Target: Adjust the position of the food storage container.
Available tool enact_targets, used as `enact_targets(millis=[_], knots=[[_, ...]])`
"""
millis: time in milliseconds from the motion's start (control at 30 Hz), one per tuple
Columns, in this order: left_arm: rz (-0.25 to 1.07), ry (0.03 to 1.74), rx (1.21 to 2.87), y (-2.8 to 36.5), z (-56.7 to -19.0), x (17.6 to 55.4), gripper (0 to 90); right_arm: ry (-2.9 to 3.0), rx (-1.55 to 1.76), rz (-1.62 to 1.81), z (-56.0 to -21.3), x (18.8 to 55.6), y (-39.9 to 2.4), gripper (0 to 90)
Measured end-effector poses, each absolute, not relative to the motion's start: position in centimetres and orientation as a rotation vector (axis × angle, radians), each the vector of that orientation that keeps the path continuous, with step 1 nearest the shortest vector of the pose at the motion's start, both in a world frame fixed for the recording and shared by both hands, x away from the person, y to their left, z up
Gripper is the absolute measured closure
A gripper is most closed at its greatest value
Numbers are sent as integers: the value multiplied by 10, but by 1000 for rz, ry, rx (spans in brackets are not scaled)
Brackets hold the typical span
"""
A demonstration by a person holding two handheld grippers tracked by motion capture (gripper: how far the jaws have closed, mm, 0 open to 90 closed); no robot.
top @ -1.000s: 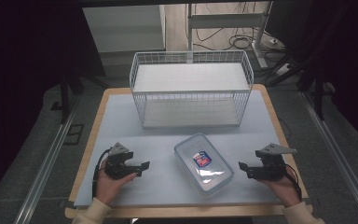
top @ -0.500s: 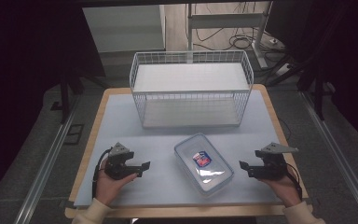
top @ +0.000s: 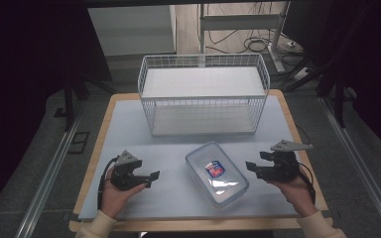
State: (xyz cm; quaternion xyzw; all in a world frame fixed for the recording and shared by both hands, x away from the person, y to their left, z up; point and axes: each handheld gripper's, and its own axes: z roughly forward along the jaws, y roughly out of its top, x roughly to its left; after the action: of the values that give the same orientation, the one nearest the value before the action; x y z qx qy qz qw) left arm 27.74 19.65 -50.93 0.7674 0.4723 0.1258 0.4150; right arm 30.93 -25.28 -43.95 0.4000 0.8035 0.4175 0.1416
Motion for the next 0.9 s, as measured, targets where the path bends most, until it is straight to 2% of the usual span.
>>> enact_targets(millis=[133,167,200,233,267,333,367,500,900], knots=[[327,1192,1927,196,-510,277,150,2382,1053,1228,-433,308,-234,513],[327,1192,1927,196,-510,277,150,2382,1053,1228,-433,308,-234,513],[325,1196,1923,196,-509,277,150,2400,1010,1238,-431,305,-226,631],[326,1197,1921,196,-509,277,150,2412,985,1241,-429,303,-223,681],[326,1197,1921,196,-509,277,151,2412,985,1241,-429,303,-223,681],[325,1194,1924,195,-509,277,151,2453,912,1265,-423,295,-213,792],[325,1194,1924,195,-509,277,151,2466,899,1270,-422,293,-210,816],[319,1191,1931,194,-510,276,151,2546,814,1285,-423,280,-195,882],[313,1193,1939,195,-511,277,158,2774,597,1185,-452,241,-142,898]])
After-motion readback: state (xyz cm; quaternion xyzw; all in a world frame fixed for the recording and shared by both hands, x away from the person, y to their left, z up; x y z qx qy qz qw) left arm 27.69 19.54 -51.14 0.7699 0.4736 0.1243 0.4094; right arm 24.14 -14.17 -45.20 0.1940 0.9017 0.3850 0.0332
